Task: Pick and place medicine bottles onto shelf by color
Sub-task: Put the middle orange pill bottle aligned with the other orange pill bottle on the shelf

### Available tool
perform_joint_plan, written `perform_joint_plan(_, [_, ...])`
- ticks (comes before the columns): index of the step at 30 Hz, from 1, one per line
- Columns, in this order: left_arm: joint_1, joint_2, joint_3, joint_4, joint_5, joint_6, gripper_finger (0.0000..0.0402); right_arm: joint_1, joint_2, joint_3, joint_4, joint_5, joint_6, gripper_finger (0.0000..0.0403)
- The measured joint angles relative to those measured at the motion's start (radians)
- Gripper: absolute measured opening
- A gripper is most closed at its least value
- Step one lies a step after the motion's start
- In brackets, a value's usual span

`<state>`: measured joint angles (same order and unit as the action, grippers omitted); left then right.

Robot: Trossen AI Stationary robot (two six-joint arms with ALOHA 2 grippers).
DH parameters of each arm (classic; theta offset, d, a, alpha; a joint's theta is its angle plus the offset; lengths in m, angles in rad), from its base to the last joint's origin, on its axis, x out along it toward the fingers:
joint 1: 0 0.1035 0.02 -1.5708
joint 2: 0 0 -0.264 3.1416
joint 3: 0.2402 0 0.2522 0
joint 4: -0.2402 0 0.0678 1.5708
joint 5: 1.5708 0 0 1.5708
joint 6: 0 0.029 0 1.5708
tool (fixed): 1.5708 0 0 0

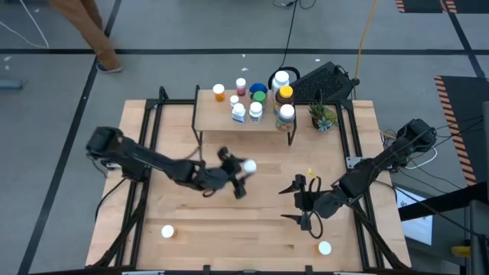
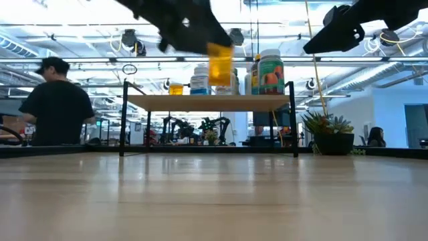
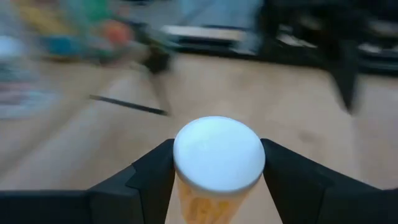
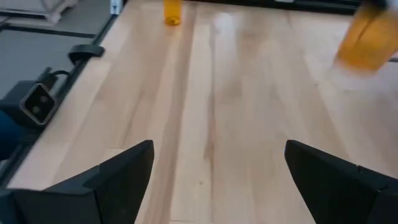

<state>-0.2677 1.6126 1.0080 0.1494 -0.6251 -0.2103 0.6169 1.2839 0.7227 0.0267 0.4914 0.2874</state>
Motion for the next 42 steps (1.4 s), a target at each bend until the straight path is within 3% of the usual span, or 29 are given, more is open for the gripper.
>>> perform_joint_plan(6, [0.046,-0.212,0.0,-0.128,-0.131,0.062,0.0227,0.007,0.002,0.0,-0.011,0.036,0.012,0.0359])
perform_joint_plan(13, [0.198,-0.356,0.0,-0.238,-0.145,0.125,0.0227,0.007,0.002,0.0,-0.01,0.036,0.014,0.0359])
perform_joint_plan(16, [0.297,-0.359,0.0,-0.278,-0.125,0.128,0.0227,0.007,0.002,0.0,-0.008,0.036,0.013,0.0359])
perform_joint_plan(21, [0.471,-0.329,0.001,-0.302,0.005,0.09,0.0227,0.007,0.003,0.0,-0.007,0.036,0.013,0.0359])
perform_joint_plan(27, [0.601,-0.29,0.0,-0.306,0.077,0.04,0.0227,0.007,0.003,-0.001,-0.022,0.036,0.014,0.0359])
perform_joint_plan(42, [0.669,-0.209,-0.001,-0.269,0.106,0.04,0.0227,0.007,0.003,-0.001,-0.061,0.037,0.045,0.0359])
